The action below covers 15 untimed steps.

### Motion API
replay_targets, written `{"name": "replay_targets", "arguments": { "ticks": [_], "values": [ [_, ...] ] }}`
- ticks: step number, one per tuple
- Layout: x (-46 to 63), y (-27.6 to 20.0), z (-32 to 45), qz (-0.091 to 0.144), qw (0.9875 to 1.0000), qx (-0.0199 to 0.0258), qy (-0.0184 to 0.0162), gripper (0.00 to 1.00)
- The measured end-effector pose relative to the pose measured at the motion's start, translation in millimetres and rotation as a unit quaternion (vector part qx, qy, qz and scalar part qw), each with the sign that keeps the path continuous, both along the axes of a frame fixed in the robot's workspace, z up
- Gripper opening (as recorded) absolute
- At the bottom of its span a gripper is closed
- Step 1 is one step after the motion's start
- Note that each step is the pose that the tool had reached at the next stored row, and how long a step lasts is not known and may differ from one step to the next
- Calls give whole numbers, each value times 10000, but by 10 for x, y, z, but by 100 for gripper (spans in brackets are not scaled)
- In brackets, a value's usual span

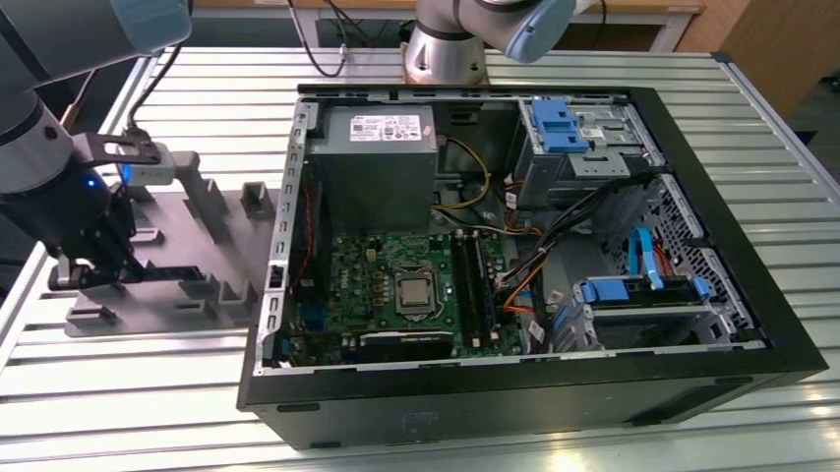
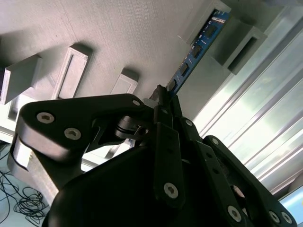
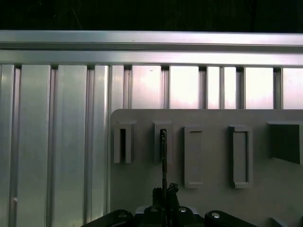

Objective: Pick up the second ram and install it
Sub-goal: 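Pick up the second ram and move it above second insertion slot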

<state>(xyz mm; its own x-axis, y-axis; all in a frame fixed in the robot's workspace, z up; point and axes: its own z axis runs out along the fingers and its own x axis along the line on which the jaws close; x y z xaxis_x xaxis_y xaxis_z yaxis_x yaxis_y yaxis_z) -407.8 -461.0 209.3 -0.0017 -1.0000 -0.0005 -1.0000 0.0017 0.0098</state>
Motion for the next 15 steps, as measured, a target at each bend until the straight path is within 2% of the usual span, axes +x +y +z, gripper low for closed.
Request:
{"name": "replay_targets", "arguments": {
  "ticks": [15],
  "values": [
    [-2, 0, 47, 0, 10000, 1, -3, 14]
  ]
}}
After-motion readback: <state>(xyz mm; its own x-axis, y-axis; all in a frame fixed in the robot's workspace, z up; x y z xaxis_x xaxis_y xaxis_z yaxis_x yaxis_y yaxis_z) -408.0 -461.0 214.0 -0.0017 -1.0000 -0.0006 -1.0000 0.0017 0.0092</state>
